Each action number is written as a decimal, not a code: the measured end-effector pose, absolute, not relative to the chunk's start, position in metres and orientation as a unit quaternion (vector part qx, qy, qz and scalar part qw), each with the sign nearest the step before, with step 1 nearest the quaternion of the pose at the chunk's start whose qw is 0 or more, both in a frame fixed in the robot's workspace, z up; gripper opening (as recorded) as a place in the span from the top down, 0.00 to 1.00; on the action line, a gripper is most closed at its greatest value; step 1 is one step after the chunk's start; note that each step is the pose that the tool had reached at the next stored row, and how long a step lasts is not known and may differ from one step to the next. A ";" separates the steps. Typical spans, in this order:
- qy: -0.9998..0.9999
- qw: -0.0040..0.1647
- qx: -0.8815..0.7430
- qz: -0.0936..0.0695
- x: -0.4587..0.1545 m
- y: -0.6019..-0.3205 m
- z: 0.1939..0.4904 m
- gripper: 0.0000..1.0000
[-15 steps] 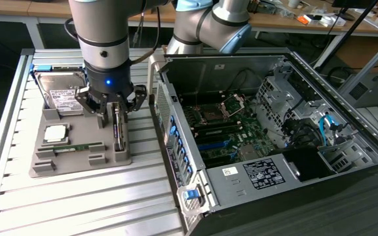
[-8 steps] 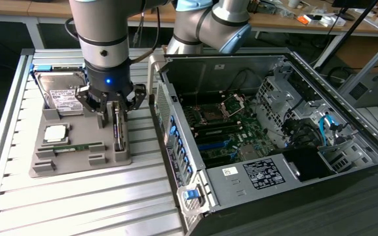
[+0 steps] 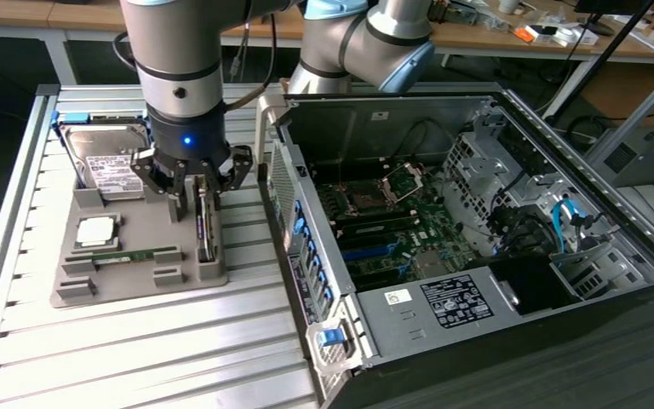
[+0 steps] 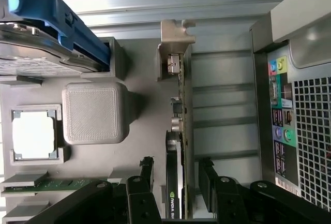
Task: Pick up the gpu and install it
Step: 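Pick up the gpu and move the gpu toward the slot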
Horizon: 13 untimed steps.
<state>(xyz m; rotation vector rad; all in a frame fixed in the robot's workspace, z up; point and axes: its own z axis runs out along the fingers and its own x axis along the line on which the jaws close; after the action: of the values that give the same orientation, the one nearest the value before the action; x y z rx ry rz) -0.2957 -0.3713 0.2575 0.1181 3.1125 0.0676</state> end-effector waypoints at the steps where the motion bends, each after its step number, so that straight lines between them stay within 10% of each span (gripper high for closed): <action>1: 0.999 0.013 0.038 0.022 -0.296 -0.371 0.257 0.52; 13: 0.999 0.013 0.038 0.022 -0.297 -0.368 0.253 0.52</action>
<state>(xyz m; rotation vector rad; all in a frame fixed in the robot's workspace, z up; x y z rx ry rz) -0.2968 -0.3676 0.2529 0.1179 3.1124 0.0677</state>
